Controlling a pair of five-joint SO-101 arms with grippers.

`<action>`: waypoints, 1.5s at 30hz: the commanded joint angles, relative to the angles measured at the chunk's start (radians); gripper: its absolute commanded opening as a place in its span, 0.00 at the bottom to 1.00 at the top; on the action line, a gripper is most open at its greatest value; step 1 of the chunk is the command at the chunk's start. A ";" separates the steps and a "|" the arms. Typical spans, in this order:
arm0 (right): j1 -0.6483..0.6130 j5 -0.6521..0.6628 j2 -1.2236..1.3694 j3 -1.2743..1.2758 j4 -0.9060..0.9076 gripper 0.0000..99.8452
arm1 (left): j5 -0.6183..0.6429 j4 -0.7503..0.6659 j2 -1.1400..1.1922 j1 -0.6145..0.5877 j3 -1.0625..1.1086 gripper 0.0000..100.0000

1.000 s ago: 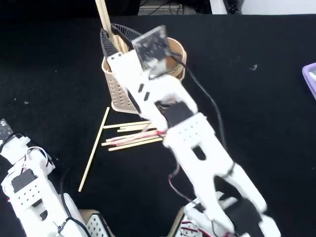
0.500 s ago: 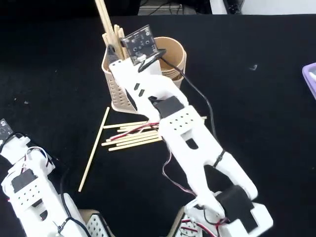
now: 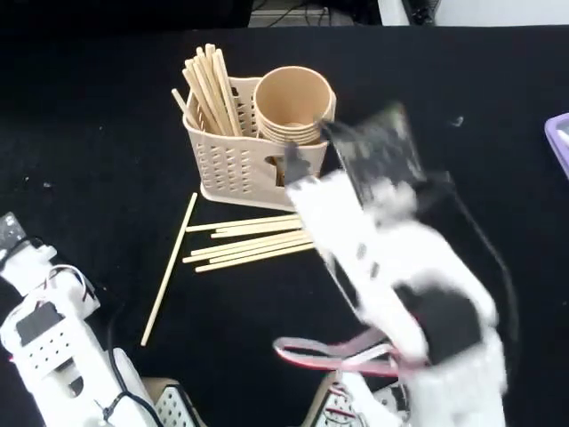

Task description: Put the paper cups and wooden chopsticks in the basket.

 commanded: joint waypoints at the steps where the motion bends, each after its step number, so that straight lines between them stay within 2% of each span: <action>1: 0.239 0.146 -0.156 0.197 0.121 0.15 | -0.063 0.101 -0.005 0.067 -0.150 0.13; 3: 0.373 0.160 -0.211 0.397 0.095 0.15 | -0.107 0.143 -0.003 0.145 -0.191 0.18; 6: 0.485 0.157 -0.251 0.684 -0.031 0.15 | -0.158 0.216 -0.002 0.291 -0.240 0.20; 8: 0.505 0.150 -0.269 0.826 -0.118 0.15 | -0.215 0.282 0.025 0.406 -0.268 0.20; 11: 0.503 0.064 -0.288 0.958 -0.213 0.14 | -0.239 0.344 0.110 0.549 -0.309 0.20; 15: 0.522 0.043 -0.317 1.012 -0.256 0.14 | -0.241 0.331 0.273 0.645 -0.358 0.20; 24: 0.520 0.107 -0.427 1.136 -0.272 0.15 | -0.244 0.112 0.718 0.661 -0.377 0.20; 28: 0.520 0.107 -0.484 1.165 -0.272 0.15 | -0.244 0.098 0.848 0.656 -0.424 0.20; 30: 0.520 0.107 -0.510 1.178 -0.272 0.15 | -0.244 0.098 0.884 0.656 -0.437 0.16; 33: 0.520 0.107 -0.539 1.187 -0.256 0.15 | -0.244 0.098 0.890 0.656 -0.437 0.02; 35: 0.520 0.109 -0.558 1.185 -0.235 0.14 | -0.247 0.100 0.890 0.656 -0.432 0.05; 40: 0.520 0.109 -0.611 1.188 -0.195 0.14 | -0.374 0.232 0.878 0.650 -0.476 0.03; 45: 0.520 0.107 -0.653 1.198 -0.176 0.14 | -0.474 0.413 0.783 0.530 -0.598 0.03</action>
